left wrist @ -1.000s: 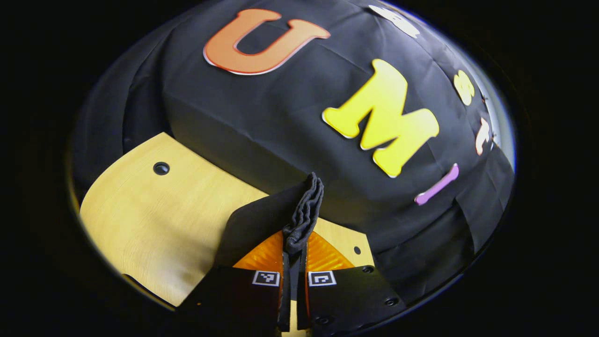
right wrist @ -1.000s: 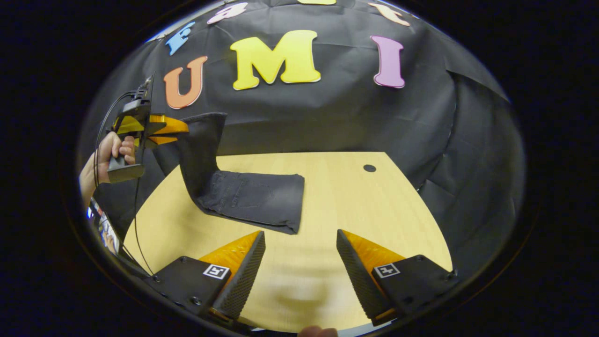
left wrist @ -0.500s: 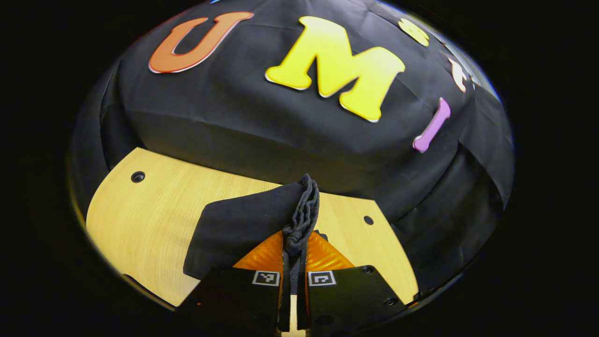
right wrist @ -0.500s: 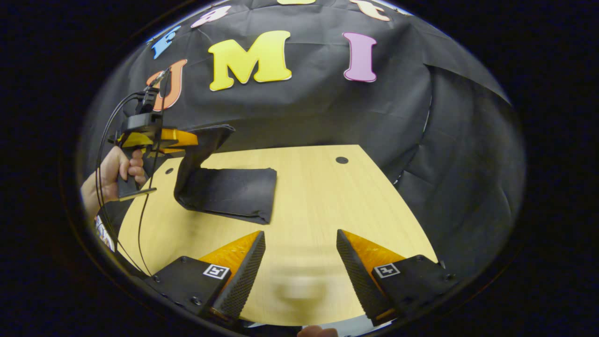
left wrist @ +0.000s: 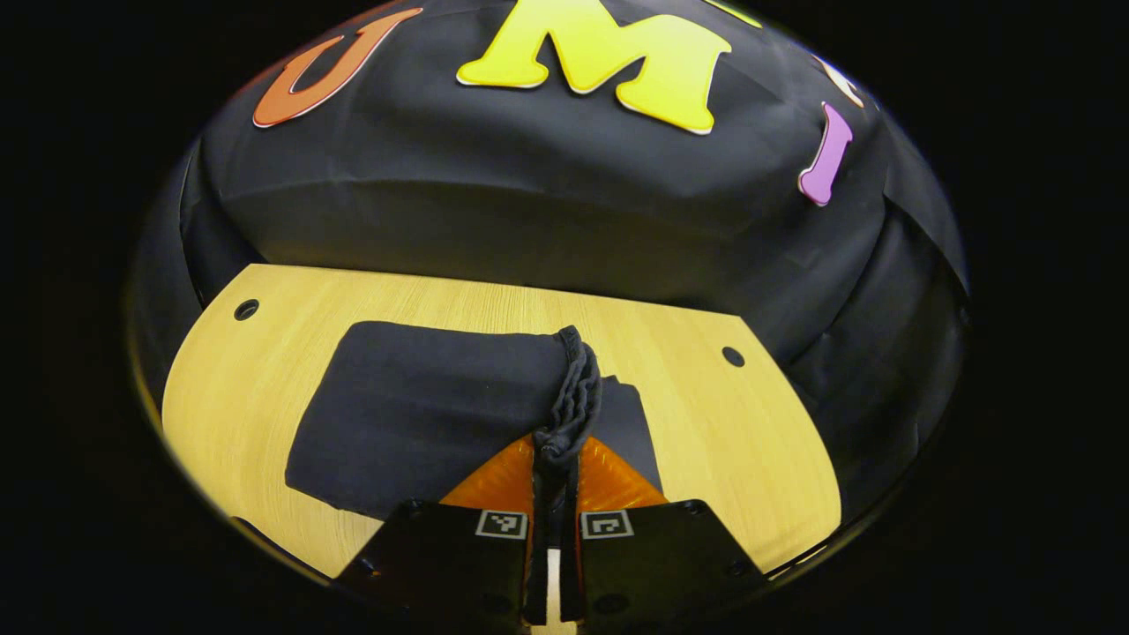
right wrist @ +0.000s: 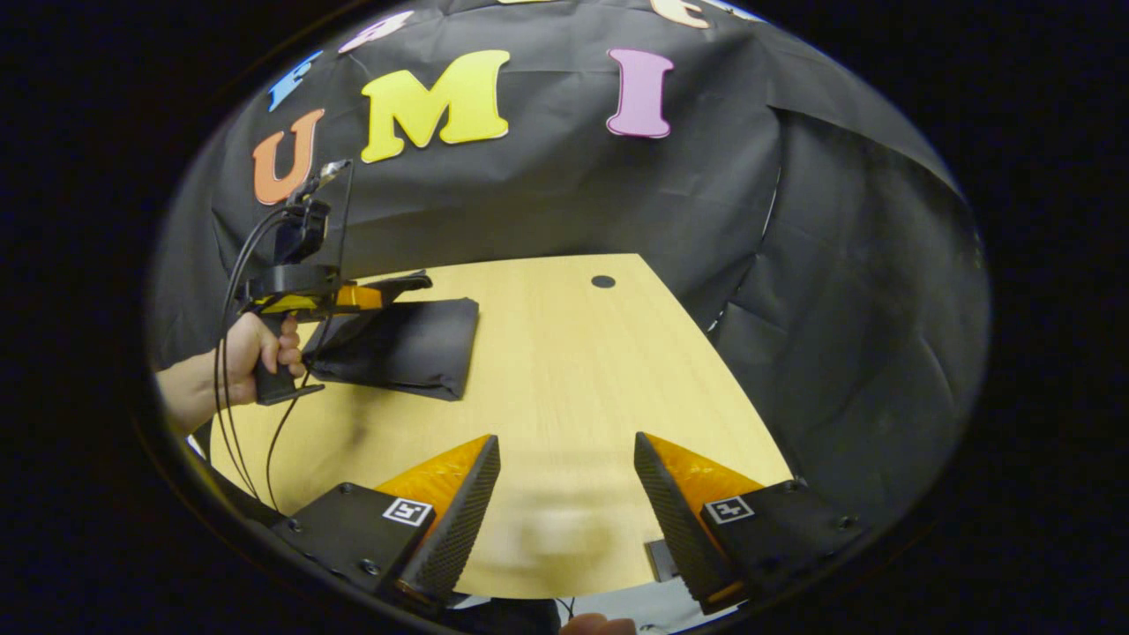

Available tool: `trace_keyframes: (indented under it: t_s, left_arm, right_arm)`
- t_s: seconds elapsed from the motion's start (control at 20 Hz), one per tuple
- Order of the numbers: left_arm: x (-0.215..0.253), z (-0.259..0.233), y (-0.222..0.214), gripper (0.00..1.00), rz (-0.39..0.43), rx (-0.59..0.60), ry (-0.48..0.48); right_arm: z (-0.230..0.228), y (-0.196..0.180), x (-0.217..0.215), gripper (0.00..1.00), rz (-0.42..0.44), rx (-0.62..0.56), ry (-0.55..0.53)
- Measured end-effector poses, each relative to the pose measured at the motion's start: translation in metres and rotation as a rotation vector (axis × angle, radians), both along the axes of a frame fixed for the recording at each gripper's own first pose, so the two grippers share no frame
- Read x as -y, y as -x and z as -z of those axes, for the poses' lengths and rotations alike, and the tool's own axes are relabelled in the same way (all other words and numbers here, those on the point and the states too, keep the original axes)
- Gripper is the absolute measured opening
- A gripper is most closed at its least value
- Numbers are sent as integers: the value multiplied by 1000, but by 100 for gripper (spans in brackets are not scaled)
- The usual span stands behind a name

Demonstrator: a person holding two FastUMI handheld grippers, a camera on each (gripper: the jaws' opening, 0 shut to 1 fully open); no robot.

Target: Grasp the waist and the cuffs of the jeans and fold them to make the two legs overlap; first hold the waist and fold one-third of the jeans toward the cuffs, then hold the cuffs and fold the remaining one-third in the same direction to finish folding.

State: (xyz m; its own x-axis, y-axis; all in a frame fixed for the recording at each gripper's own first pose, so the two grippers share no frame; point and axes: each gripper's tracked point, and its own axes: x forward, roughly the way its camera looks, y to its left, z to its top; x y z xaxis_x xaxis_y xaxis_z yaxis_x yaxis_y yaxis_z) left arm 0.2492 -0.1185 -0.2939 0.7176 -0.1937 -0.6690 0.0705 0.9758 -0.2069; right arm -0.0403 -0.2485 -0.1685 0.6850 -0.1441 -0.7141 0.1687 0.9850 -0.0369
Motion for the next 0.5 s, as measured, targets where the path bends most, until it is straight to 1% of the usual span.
trace_keyframes:
  t_s: [0.2,0.25,0.3,0.35,0.4,0.45,0.5]
  left_arm:
    - [6,30,0,9,-26,-34,-77]
    - [8,36,1,9,-31,-43,-83]
    - [9,42,2,11,-33,-52,-85]
    - [9,47,1,12,-43,-65,-86]
    - [12,50,1,16,-44,-80,-85]
    - [11,54,5,17,-52,-95,-98]
    - [10,58,4,27,-62,-104,-114]
  right_arm:
    - [6,1,12,96,-4,-23,5]
    - [8,2,14,93,-6,-26,2]
    - [9,-1,15,96,-10,-29,-6]
    - [11,-3,16,96,-13,-30,-10]
    - [10,-7,17,96,-17,-26,-20]
    - [11,-10,17,94,-20,-21,-27]
    - [10,-15,16,96,-27,-14,-36]
